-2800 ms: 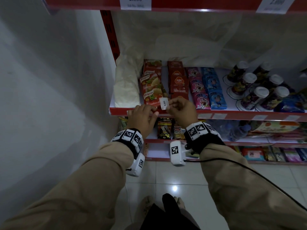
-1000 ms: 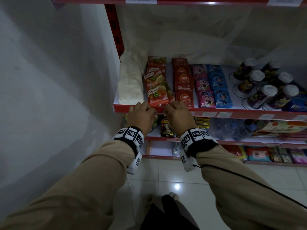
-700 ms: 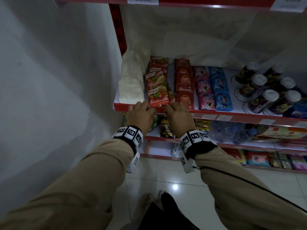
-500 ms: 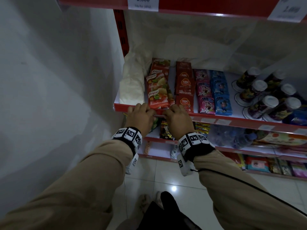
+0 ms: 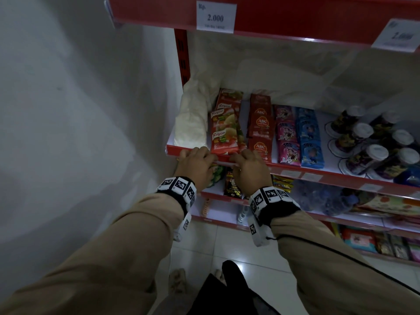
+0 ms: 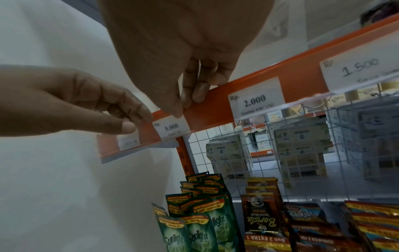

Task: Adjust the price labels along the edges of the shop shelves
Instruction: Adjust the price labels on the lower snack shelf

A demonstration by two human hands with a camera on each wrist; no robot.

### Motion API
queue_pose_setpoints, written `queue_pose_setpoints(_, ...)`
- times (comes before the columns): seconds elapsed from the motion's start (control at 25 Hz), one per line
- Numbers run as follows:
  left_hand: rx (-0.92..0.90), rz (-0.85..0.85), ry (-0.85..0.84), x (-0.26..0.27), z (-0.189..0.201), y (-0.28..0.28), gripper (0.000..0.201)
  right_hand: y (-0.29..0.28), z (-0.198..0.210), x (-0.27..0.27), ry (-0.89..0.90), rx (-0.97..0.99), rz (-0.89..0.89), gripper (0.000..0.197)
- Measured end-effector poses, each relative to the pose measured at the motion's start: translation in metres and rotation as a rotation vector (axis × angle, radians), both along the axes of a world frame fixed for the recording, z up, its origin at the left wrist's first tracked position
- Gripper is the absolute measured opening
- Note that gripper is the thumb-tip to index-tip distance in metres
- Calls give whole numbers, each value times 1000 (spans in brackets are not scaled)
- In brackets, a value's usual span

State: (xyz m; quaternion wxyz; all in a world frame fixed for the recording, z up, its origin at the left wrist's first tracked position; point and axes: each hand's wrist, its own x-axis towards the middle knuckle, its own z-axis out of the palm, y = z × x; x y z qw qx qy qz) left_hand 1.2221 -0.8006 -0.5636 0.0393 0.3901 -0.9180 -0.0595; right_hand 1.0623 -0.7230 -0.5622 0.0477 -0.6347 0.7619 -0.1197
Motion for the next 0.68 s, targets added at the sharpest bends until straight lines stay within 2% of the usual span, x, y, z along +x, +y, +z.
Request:
queue_pose_setpoints(0.08,29,-28,-22,1,1,-3,42,-2,-2,3,32,27,-28,31)
queue_pose_setpoints(0.16,37,-56,-54,2,3,-4,45,-3,-3,6,-14,-8,-72,27)
queue_pose_setpoints(0.32,1,-76,-76,2,1,-4,41,-1,-5,10,-73,-74,-97,22)
queue_pose_setpoints(0.52,-51,-70,-84,-3,-1,-3,38,-2,-6,12,-35,-13,-110,29)
queue_pose_setpoints(0.68,-44,-96,-43,0,-3,-6,41,4,-6,16,-148,-93,-140,39)
